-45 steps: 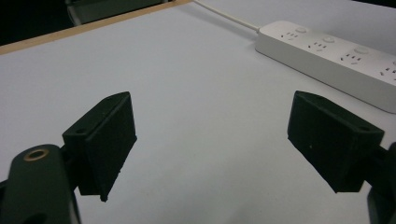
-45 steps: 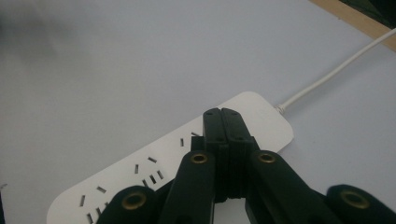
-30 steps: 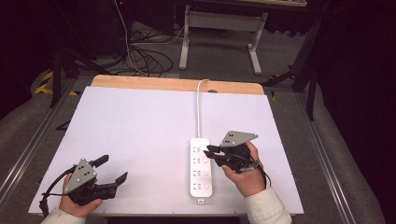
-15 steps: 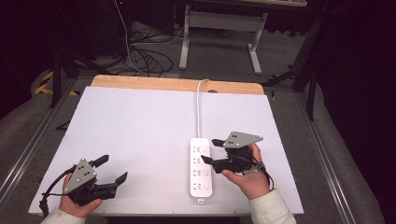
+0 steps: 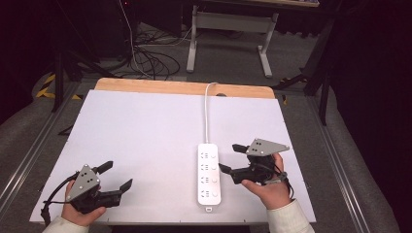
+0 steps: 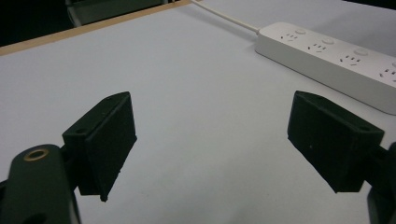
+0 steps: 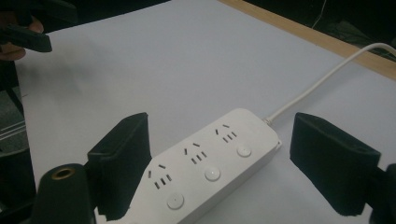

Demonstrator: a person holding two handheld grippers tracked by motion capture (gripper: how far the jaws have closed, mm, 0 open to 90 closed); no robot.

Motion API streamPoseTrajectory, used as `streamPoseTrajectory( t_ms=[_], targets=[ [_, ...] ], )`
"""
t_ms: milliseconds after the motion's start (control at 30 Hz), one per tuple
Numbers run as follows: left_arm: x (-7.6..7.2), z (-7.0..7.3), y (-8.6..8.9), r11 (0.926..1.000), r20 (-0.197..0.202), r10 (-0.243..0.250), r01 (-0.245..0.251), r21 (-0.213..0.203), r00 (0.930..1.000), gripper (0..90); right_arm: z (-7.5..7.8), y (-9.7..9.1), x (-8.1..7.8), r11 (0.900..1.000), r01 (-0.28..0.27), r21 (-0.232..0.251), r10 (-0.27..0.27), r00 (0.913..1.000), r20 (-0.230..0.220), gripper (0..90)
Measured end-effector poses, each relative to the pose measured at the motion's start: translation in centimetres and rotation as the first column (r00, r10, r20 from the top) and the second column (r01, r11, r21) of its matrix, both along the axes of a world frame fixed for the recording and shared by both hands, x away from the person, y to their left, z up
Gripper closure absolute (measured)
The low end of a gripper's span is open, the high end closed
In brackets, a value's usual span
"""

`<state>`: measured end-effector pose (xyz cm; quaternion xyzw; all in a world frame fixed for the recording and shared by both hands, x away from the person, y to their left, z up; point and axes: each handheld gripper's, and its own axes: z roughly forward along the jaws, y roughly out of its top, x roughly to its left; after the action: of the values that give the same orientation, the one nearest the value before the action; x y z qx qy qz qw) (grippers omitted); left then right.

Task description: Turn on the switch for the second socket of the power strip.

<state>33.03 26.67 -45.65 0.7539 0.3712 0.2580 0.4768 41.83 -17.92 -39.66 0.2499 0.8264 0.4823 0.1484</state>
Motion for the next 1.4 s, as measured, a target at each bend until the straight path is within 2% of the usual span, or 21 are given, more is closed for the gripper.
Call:
streamPoseTrajectory(
  t_ms=[267,733,867,1167,1400],
  targets=[
    [0.0,0.0,0.0,1.0,0.005,0.001,-0.001,0.003,1.0,15.9,-1.2,-2.2,0.0,0.9974,0.043,0.058,-0.041,0.9982,-0.044,17.3],
    [-0.1,0.1,0.0,1.0,0.008,0.001,-0.001,-0.006,1.0,15.9,-3.8,-4.7,-0.2,0.9968,0.069,0.042,-0.065,0.9947,-0.079,13.2],
    [-0.2,0.2,0.0,1.0,0.006,0.001,-0.001,-0.008,1.0,15.9,-4.4,-5.3,-0.2,0.996,0.073,0.052,-0.068,0.9937,-0.089,12.7],
    [-0.2,0.2,0.0,1.0,0.007,0.0,0.0,-0.005,1.0,16.0,-5.8,-6.5,-0.6,0.9955,0.078,0.055,-0.073,0.9936,-0.086,11.5],
    [-0.2,0.2,0.0,1.0,0.008,0.002,-0.002,-0.005,1.0,15.9,-7.1,-7.1,-1.0,0.9965,0.077,0.033,-0.074,0.9933,-0.089,11.2]
  ],
)
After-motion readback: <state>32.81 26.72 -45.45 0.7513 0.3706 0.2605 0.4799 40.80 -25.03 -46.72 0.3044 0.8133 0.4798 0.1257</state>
